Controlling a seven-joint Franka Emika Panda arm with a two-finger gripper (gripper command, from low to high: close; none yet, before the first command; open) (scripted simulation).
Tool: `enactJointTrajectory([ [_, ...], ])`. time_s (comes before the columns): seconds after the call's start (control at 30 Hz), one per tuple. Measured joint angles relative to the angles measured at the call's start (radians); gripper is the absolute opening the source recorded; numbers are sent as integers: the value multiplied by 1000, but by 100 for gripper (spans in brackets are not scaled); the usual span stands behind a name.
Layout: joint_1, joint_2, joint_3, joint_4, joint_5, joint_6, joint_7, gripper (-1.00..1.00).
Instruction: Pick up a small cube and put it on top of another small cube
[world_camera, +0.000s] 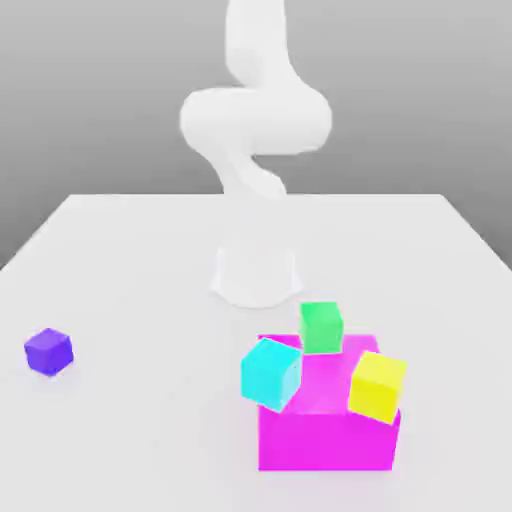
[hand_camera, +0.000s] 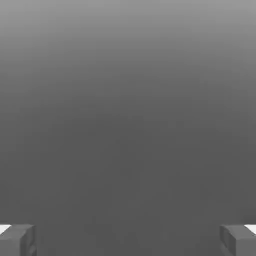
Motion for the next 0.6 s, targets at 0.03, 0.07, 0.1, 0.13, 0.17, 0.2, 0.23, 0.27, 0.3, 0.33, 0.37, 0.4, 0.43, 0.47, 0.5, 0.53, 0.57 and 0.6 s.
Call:
enactJointTrajectory([
  [0.03, -37, 43, -7, -19, 0, 24, 51, 0],
  [0.07, -73, 82, -13, -38, 0, 47, 99, 0],
  [0.1, -105, 120, -21, -55, -1, 69, 146, 0],
  [0.13, -137, 157, -28, -72, -2, 90, 191, 0],
  [0.17, -169, 194, -36, -90, -2, 112, 236, 0],
  [0.2, -200, 230, -44, -107, -3, 133, 281, 0],
  [0.23, -230, 266, -53, -124, -4, 154, 326, 0],
  [0.27, -260, 302, -62, -141, -4, 175, 370, 0],
  [0.3, -289, 339, -72, -158, -5, 196, 415, 0],
  [0.33, -317, 375, -84, -175, -6, 217, 459, 0],
  [0.37, -344, 411, -95, -192, -6, 238, 504, 0],
  [0.4, -371, 447, -108, -209, -6, 259, 548, 0],
  [0.43, -397, 483, -121, -226, -5, 280, 591, 0],
  [0.47, -422, 519, -135, -243, -4, 301, 634, 0],
  [0.5, -445, 555, -151, -260, -2, 322, 677, 0],
  [0.53, -467, 592, -167, -277, 2, 343, 718, 0],
  [0.57, -491, 628, -186, -294, 8, 364, 758, 0],
  [0.6, -532, 665, -203, -311, 17, 385, 795, 0],
])
